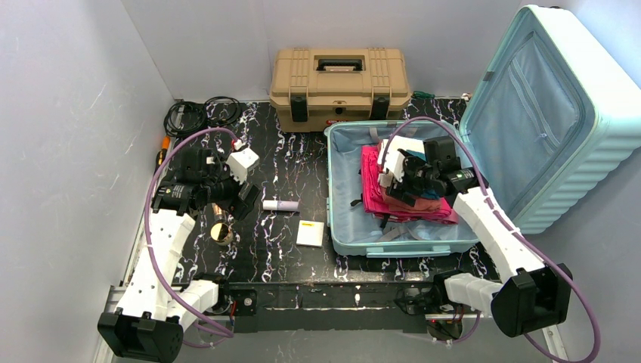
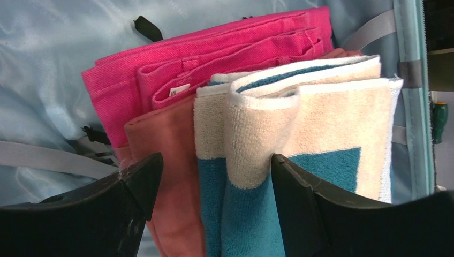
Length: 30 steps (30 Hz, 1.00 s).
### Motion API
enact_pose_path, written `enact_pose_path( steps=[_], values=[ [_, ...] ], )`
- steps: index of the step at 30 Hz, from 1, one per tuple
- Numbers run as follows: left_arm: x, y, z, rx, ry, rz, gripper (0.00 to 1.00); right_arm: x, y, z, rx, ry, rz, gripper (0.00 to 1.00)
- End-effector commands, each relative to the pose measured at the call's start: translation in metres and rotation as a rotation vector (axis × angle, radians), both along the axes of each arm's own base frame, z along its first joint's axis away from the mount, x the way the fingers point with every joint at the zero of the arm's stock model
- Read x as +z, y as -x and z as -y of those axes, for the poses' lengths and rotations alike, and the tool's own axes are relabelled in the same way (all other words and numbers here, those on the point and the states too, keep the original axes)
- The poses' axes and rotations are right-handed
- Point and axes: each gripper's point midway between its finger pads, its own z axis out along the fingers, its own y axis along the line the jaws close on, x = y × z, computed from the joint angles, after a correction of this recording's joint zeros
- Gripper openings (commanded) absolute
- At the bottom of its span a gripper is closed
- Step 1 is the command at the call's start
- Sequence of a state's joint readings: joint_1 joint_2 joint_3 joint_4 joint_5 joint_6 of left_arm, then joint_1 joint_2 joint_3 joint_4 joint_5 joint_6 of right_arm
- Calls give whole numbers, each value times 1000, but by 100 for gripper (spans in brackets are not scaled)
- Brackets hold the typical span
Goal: Pack the luggage
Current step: Place the personal item in the luggage.
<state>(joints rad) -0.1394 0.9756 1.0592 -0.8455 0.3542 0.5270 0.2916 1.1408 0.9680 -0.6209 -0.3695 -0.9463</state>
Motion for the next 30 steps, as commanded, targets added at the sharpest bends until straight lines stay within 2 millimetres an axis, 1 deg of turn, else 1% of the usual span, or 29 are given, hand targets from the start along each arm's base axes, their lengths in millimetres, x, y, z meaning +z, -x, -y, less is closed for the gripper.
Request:
enact_pose_path(
  steps=[1,4,7,13,17,20,22,26,29,30],
  values=[
    [2,6,2,-9,11,-15,98,12,-15,-1,-25,22,101,82],
    [0,6,3,-11,18,-24,98,7,-18,-6,-28,37,124,83],
    [-2,7,4,-11,20,-32,98,12,-31,-10,-91,24,182,80],
    [-4,6,3,-10,14,-34,98,10,-32,-33,-73,27,232,78],
    [-5,7,2,-11,13,-37,98,7,-31,-47,-62,55,279,73],
    [-7,8,1,-12,5,-36,98,4,-30,-47,-71,89,298,65],
    [-9,8,0,-11,-2,-37,98,2,-30,-44,-82,108,303,63],
    [-12,10,-1,-13,-9,-39,98,5,-30,-34,-108,132,338,66],
    [-13,9,0,-15,-6,-43,98,10,-30,-30,-124,135,362,74],
    [-13,9,0,-17,-4,-42,98,12,-31,-29,-131,136,367,75]
  ],
)
